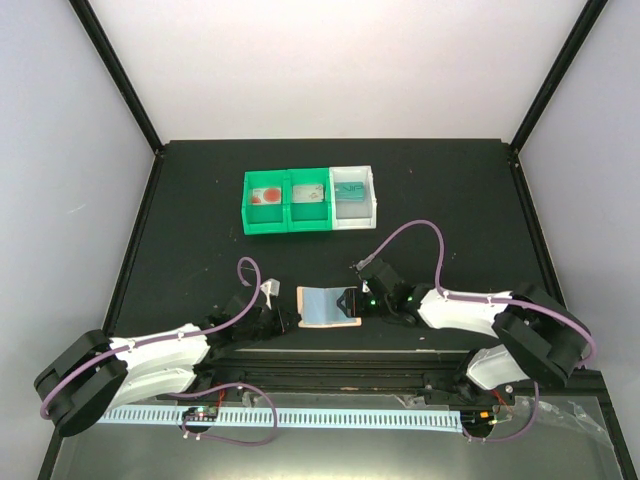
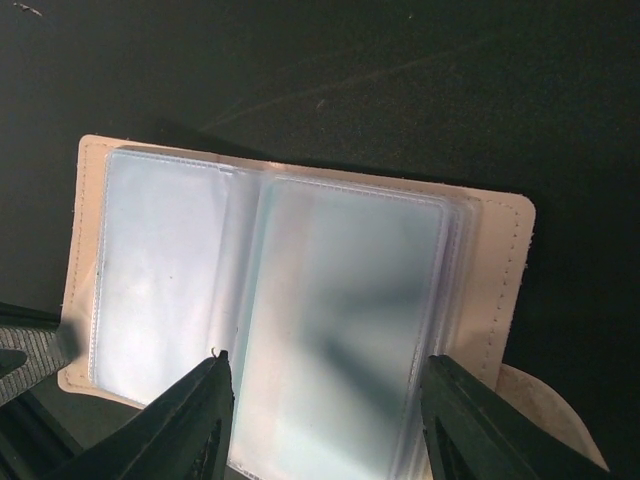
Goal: Take the credit cards out of the card holder
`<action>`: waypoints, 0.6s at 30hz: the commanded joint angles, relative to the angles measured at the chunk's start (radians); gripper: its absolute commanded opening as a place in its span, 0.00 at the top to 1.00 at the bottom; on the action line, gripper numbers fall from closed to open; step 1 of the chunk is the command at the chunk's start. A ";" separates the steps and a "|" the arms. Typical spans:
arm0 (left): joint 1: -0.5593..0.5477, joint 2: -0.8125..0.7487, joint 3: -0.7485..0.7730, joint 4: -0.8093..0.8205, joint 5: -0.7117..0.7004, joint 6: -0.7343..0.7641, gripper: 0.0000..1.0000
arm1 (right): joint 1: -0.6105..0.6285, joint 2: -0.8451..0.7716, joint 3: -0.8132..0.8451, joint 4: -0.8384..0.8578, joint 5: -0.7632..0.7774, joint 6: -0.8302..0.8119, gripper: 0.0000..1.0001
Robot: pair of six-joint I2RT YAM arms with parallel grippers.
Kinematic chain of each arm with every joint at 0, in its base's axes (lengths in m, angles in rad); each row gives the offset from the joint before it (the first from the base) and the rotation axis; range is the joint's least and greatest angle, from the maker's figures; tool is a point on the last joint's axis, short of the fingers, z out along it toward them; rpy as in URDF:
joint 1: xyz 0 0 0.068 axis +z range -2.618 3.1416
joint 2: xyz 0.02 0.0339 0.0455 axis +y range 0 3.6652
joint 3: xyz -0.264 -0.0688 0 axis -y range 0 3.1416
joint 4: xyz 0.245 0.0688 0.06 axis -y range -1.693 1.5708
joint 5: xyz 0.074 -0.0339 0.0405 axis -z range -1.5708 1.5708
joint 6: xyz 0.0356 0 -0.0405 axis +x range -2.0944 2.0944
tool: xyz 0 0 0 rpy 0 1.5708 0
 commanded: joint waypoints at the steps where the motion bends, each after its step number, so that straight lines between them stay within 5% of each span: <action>1: -0.009 -0.004 -0.002 0.017 -0.019 0.005 0.98 | -0.002 0.016 0.002 0.031 -0.001 0.011 0.48; 18: -0.011 0.000 0.000 0.024 -0.019 0.003 0.99 | -0.001 0.044 -0.004 0.095 -0.067 0.021 0.48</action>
